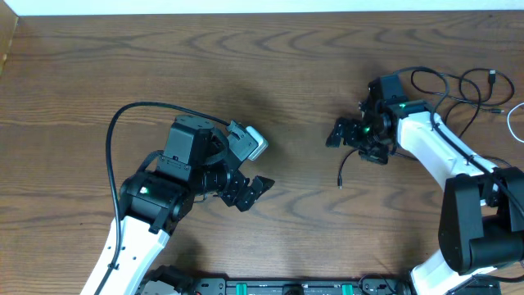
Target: Untangle cables
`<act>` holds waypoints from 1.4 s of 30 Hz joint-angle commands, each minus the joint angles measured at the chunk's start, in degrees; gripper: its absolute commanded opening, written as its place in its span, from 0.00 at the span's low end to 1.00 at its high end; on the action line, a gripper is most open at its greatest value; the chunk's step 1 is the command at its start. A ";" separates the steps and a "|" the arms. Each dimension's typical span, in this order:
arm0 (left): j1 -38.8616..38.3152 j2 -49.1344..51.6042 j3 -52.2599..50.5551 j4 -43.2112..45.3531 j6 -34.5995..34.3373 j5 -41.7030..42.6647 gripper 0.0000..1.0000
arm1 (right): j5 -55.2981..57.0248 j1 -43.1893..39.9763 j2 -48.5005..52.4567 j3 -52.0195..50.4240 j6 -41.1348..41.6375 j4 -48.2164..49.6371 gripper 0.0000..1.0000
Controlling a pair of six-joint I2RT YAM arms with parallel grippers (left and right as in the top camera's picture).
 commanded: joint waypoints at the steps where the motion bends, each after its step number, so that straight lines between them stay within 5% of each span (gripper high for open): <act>1: -0.09 -0.11 1.09 0.00 -0.13 -0.33 0.91 | 1.14 0.61 -0.68 -1.07 4.44 -0.61 0.95; 9: -0.09 -0.11 1.09 0.00 -0.13 -0.33 0.91 | 3.34 3.45 -0.66 -5.18 8.76 3.19 0.93; 18: -0.09 -0.11 1.09 0.00 -0.13 -0.33 0.91 | 8.59 5.11 -0.66 -7.17 8.92 5.49 0.66; 35: -0.09 -0.11 1.09 0.00 -0.13 -0.33 0.91 | 20.57 11.85 -0.61 -10.60 8.92 6.05 0.51; 42: -0.09 -0.11 1.09 0.00 -0.11 -0.33 0.91 | 20.65 13.79 -0.61 -10.64 8.94 7.19 0.33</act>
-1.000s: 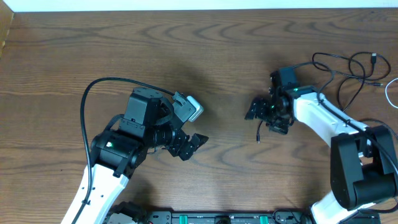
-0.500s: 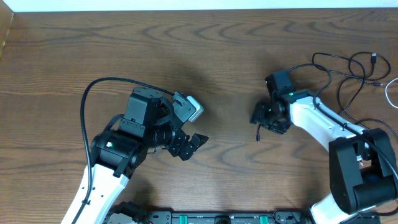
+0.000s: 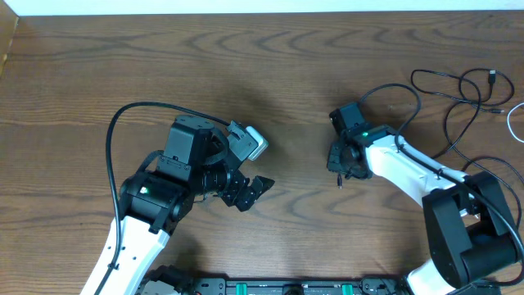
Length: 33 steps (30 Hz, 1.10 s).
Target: Untangle cables
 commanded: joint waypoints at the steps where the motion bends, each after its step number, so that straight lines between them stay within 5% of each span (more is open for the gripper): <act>1: -0.09 -0.11 1.09 0.02 -0.13 -0.33 0.91 | -0.11 1.01 1.05 -1.66 0.55 0.09 0.30; 10: -0.09 -0.11 1.09 0.00 -0.13 -0.33 0.91 | 1.11 1.51 1.05 -1.77 0.57 0.57 0.02; 15: -0.09 -0.11 1.09 0.02 -0.13 -0.33 0.91 | 1.18 1.01 1.03 -0.90 -1.27 0.94 0.01; 24: -0.09 -0.11 1.09 0.00 -0.13 -0.33 0.91 | 7.30 -8.59 -1.66 16.70 -12.81 -6.62 0.01; 33: -0.09 -0.11 1.09 0.00 -0.13 -0.33 0.91 | 11.02 -27.12 -2.71 34.05 -22.88 3.74 0.01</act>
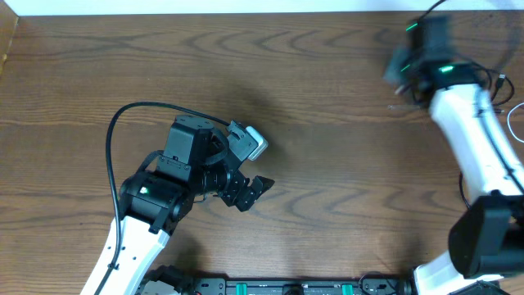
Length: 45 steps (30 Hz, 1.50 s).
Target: Untangle cables
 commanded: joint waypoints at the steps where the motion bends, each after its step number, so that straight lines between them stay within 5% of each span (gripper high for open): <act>1: -0.09 -0.11 1.09 0.02 -0.13 -0.33 0.91 | 3.10 -8.70 -2.01 3.52 -4.76 5.22 0.01; 7: -0.09 -0.11 1.09 0.02 -0.13 -0.33 0.91 | 2.75 -21.79 0.04 3.52 -4.79 11.41 0.01; 16: -0.09 -0.11 1.09 0.02 -0.13 -0.33 0.91 | 2.54 -33.97 7.56 3.52 -6.34 6.14 0.01; 28: -0.09 -0.11 1.09 0.02 -0.13 -0.33 0.91 | -3.34 -37.20 13.60 3.50 -3.82 4.46 0.02; 30: -0.09 -0.11 1.09 0.02 -0.13 -0.33 0.91 | -3.30 -36.89 14.10 3.50 -3.85 4.04 0.20; 33: -0.09 -0.11 1.09 0.04 -0.13 -0.33 0.91 | -3.58 -36.81 14.29 3.50 -3.85 3.58 0.71; 36: -0.09 -0.11 1.09 0.02 -0.13 -0.33 0.91 | -3.58 -36.83 14.29 3.50 -3.87 2.23 0.99; 45: -0.09 -0.11 1.09 0.02 -0.13 -0.33 0.91 | -13.11 -36.79 14.23 3.52 -6.51 -4.76 0.99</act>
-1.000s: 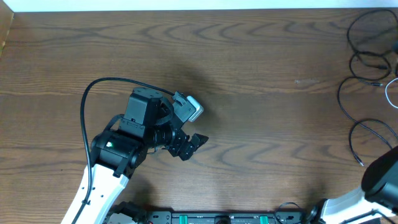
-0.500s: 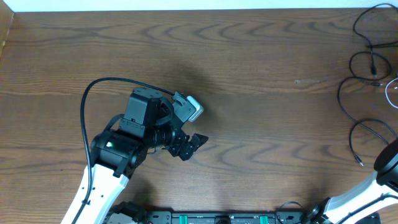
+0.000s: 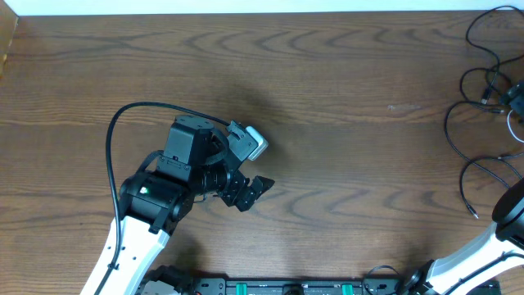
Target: Untangle cables
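Note:
A black cable [image 3: 455,111] lies in loose loops along the table's right edge, and one free end [image 3: 476,215] points toward the front. A thin white cable [image 3: 511,123] crosses it near the edge. Only a dark part of my right gripper [image 3: 517,92] shows at the right border, among the loops, and its jaws are cut off by the frame. My left gripper [image 3: 252,190] hovers low over bare wood at left centre, far from the cables, open and empty.
The left arm's own black lead [image 3: 123,123] arcs over the wood behind its wrist. The white right arm [image 3: 491,246] comes up from the front right corner. A black rail [image 3: 286,287] runs along the front edge.
My right gripper has gone from the upper right of the table to the right border, mostly out of frame. The black cable now shows in loops along the right edge. The left arm is unchanged.
My right gripper was near the table's middle right, over a cable end that reached toward the centre. Then it was slightly further left, still over that end. Later it was blurred at the upper right. Now gripper and cable are at the right edge; the left arm never moved.

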`<act>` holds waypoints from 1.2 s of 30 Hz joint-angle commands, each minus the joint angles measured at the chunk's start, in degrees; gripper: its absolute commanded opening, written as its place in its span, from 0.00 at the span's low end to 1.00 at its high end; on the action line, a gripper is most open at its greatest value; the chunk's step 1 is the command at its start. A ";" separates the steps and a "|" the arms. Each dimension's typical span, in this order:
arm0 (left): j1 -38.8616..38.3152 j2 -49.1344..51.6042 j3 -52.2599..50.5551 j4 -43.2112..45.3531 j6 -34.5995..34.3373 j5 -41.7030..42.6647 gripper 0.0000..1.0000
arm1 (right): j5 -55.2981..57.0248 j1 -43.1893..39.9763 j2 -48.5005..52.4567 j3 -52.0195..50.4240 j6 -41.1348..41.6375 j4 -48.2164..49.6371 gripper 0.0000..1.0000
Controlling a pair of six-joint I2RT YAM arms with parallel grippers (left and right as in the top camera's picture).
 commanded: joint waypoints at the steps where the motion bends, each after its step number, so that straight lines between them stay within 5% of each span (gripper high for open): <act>1: -0.07 -0.11 1.09 0.02 -0.13 -0.33 0.91 | -8.28 0.22 0.04 0.39 -2.01 -1.70 0.99; 13: -0.07 -0.11 1.09 0.02 -0.13 -0.33 0.91 | -18.03 5.46 -9.09 0.39 -6.93 -11.63 0.99; 23: -0.07 -0.11 1.09 0.02 -0.13 -0.33 0.91 | -23.85 22.03 -11.32 0.37 -8.15 -22.60 0.99; 36: -0.07 -0.11 1.09 0.02 -0.13 -0.33 0.91 | -23.37 46.36 -11.32 0.35 -8.15 -23.85 0.99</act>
